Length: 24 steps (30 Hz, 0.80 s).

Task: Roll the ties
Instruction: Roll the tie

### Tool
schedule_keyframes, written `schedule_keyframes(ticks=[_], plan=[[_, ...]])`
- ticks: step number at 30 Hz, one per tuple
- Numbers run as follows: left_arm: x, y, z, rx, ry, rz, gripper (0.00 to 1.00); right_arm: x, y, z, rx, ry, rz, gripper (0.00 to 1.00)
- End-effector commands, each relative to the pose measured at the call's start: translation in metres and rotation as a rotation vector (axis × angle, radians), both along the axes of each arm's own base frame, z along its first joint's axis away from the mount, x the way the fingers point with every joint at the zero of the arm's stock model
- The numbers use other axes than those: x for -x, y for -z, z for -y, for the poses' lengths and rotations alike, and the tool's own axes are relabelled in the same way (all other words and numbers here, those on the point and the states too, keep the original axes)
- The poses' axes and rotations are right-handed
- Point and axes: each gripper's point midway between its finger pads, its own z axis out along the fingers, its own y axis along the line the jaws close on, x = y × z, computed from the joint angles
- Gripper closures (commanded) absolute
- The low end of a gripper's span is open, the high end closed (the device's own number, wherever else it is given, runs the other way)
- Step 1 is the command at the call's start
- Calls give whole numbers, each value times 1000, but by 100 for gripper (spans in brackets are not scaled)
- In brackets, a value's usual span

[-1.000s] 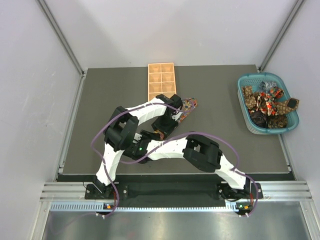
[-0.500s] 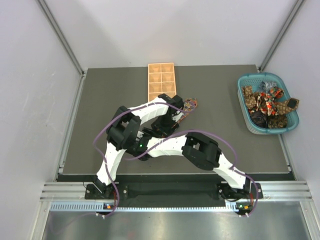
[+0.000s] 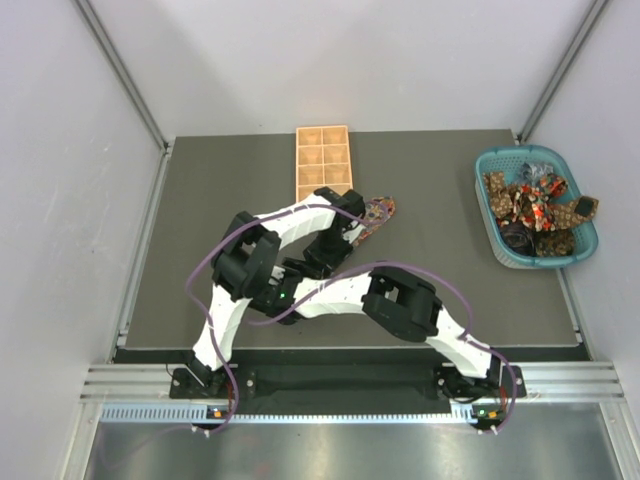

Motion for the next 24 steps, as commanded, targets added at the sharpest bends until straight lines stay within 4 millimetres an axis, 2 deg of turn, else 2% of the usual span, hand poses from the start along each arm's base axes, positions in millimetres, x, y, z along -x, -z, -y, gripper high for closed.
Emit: schedule_keyframes(ticks=[1, 4, 7, 15, 19, 24], plan=[[56, 33, -37, -151, -12, -234, 51, 2, 7, 7, 30, -22, -27, 43], [56, 33, -39, -145, -10, -215, 55, 3, 3, 3, 33, -36, -24, 43], [56, 31, -35, -111, -7, -210, 56, 6, 4, -1, 65, -63, -29, 43], [58, 21, -40, -100, -1, -177, 57, 16, -3, -16, 40, -111, -26, 42], [51, 22, -36, -78, -4, -131, 43, 21, -6, -22, 22, -129, -30, 41], [26, 11, -28, -56, 9, -26, 28, 23, -5, -25, 16, -137, -39, 42]])
